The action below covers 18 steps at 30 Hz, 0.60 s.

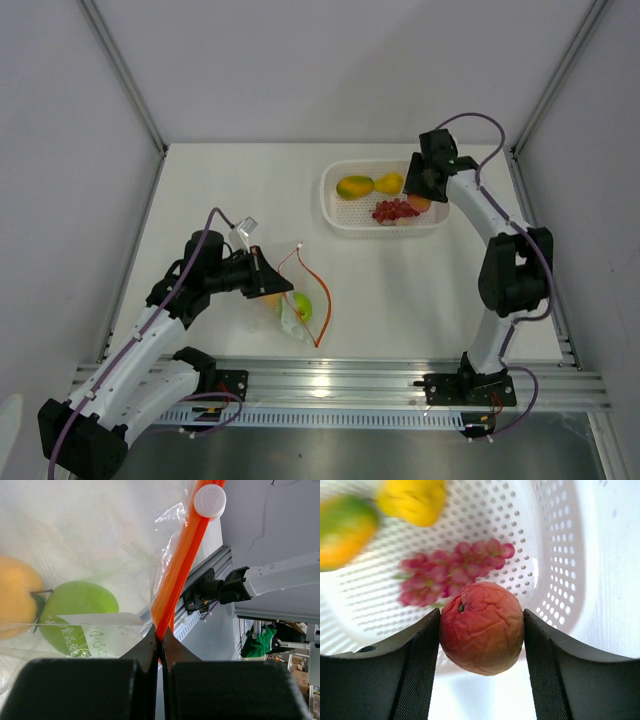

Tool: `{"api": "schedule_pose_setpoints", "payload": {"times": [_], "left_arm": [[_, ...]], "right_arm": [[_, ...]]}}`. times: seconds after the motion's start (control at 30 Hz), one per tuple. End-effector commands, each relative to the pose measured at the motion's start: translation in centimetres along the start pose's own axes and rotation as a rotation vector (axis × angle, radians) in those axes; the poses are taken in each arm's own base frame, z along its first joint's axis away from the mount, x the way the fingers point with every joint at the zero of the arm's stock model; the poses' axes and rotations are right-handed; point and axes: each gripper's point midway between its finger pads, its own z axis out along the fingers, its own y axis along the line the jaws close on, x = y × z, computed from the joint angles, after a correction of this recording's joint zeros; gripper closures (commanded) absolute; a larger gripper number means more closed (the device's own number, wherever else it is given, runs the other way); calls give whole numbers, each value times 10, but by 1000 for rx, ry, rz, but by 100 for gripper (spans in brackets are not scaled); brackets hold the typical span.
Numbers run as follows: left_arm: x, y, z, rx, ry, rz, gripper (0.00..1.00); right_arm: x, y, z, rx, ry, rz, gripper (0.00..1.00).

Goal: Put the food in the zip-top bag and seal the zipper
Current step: Pick up the fake fruit from the bin, then place the fake fruit in the zipper food storage bag.

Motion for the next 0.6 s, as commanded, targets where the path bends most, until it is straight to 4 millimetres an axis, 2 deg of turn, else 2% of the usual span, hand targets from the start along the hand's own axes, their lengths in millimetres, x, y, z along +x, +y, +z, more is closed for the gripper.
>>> {"api": "schedule_pose_setpoints", "payload": {"times": [0.0, 0.03, 0.07, 0.13, 0.17, 0.2, 0.27, 0.3, 0.37, 0.4, 0.43, 0.47, 0.53, 0.57], "left_arm": [[-4, -7, -3, 27, -17, 12, 99], [-2, -5, -2, 27, -14, 8, 99], [-3, -6, -2, 30, -16, 9, 100], [-1, -5, -1, 32, -11, 7, 100], [-2, -5, -1, 33, -12, 8, 99], [-2, -4, 0, 31, -10, 6, 99], [-2, -6, -1, 36, -8, 8, 99], [-2, -6, 0, 38, -7, 10, 99], [-3, -6, 0, 38, -8, 11, 99], [-3, -6, 0, 36, -9, 13, 100], [-3, -6, 0, 37, -7, 15, 99], [-2, -6, 0, 37, -5, 12, 99], [-3, -6, 1, 40, -6, 16, 99], [-2, -5, 1, 39, -2, 13, 99]], "right_arm": [[-33, 16, -63, -126, -148, -3, 100], [-31, 19, -70, -143, -155, -13, 100], [-34, 29, -91, -187, -194, -40, 100], [-20, 41, -104, -235, -200, -84, 100], [-10, 55, -115, -272, -204, -117, 100], [-9, 61, -133, -309, -233, -144, 100], [11, 73, -146, -363, -225, -188, 100], [20, 86, -167, -418, -248, -228, 100], [43, 100, -179, -489, -240, -274, 100], [55, 110, -200, -555, -257, -311, 100], [65, 121, -211, -624, -255, -334, 100], [81, 125, -214, -667, -233, -360, 100], [105, 142, -244, -804, -235, -422, 100], [120, 145, -246, -835, -215, -446, 100]]}}
